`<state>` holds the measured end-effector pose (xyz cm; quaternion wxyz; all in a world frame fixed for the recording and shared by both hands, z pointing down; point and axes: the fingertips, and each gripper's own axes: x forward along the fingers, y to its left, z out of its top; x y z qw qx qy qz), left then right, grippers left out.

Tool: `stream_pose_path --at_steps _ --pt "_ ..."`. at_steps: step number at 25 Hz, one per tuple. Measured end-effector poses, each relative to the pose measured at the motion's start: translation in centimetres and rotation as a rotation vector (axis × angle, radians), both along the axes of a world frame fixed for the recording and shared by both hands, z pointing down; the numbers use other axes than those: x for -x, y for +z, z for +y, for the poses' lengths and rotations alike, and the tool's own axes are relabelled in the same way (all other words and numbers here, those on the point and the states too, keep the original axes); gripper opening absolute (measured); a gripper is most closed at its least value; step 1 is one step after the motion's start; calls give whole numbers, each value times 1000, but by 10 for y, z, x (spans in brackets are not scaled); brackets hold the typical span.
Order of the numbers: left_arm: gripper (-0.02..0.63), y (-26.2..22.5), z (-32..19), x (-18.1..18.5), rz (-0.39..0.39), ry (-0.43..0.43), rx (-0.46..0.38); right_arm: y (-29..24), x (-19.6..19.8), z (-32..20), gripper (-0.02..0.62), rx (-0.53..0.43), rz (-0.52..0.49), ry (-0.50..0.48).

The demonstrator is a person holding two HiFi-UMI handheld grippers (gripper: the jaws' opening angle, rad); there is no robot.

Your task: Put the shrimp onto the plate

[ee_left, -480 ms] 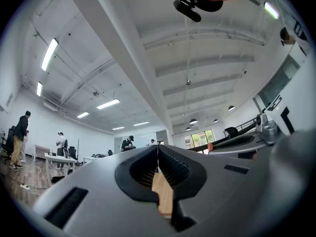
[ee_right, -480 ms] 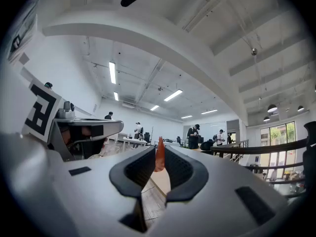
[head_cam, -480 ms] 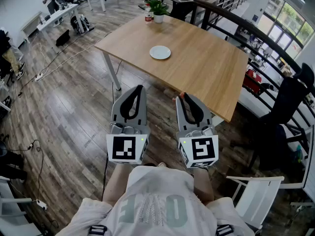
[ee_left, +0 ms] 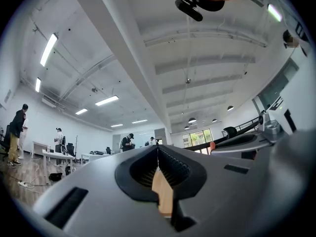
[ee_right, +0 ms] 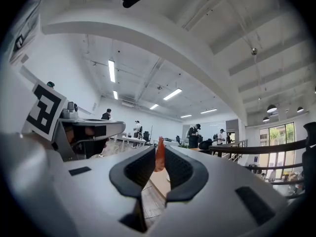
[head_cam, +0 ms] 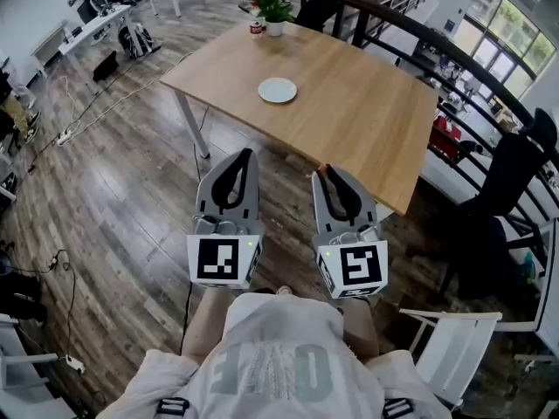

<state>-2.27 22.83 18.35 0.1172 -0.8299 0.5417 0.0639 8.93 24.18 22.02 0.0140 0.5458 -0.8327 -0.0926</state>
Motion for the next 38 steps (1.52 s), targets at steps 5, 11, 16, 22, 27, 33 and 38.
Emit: stream_pose_path --at_steps 5,11,16,22,27,33,38 --pt "11 1 0 3 -10 -11 17 -5 2 1 66 -26 1 -31" --pt "11 12 1 21 3 -66 78 8 3 -4 66 24 -39 -50" --pt "11 26 -14 29 10 -94 103 30 2 -7 66 79 -65 -94" --pt "11 34 -45 34 -6 -82 121 45 6 -30 66 99 -54 -99" --pt "11 26 -77 25 -24 -49 94 41 0 -59 66 93 -43 -79" --pt "11 31 -129 22 -35 -27 96 48 1 -110 66 105 -18 -74" --pt "11 22 -181 24 -24 -7 93 45 4 -157 67 113 -2 -59"
